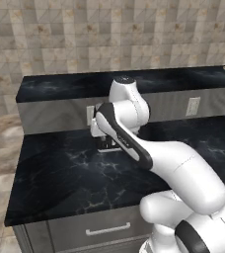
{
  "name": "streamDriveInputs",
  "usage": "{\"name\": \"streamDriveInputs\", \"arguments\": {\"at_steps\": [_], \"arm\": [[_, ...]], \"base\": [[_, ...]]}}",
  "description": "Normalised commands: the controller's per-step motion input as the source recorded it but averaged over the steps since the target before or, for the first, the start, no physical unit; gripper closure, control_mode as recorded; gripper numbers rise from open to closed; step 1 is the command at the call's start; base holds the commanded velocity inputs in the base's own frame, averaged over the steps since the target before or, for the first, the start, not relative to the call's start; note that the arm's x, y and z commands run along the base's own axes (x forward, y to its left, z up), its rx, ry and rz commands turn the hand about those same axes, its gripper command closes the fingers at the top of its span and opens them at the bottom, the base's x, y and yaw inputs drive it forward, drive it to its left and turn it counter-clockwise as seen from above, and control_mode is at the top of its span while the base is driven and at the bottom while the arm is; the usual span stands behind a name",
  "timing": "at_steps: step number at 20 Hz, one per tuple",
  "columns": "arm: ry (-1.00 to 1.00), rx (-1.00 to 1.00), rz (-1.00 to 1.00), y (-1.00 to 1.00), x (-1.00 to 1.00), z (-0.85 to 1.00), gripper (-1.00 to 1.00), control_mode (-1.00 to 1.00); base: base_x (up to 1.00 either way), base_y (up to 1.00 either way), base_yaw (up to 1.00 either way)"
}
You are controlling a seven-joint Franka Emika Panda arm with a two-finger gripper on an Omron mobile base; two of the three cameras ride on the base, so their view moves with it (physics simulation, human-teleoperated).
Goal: Start the toaster. Once the lever pops up, take the bread to the plate on the dining counter.
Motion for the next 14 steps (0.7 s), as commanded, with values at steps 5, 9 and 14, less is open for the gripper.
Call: {"name": "streamDriveInputs", "arguments": {"at_steps": [5,9,14], "arm": [[0.00,0.00,0.00,0.00,0.20,-0.11,-1.00,-1.00],[0.00,0.02,0.00,-0.12,0.34,-0.09,-1.00,-1.00],[0.00,0.05,0.00,-0.14,0.38,-0.08,-1.00,-1.00]], "base": [[0.00,0.00,0.00],[0.00,0.00,0.00],[0.00,0.00,0.00]]}}
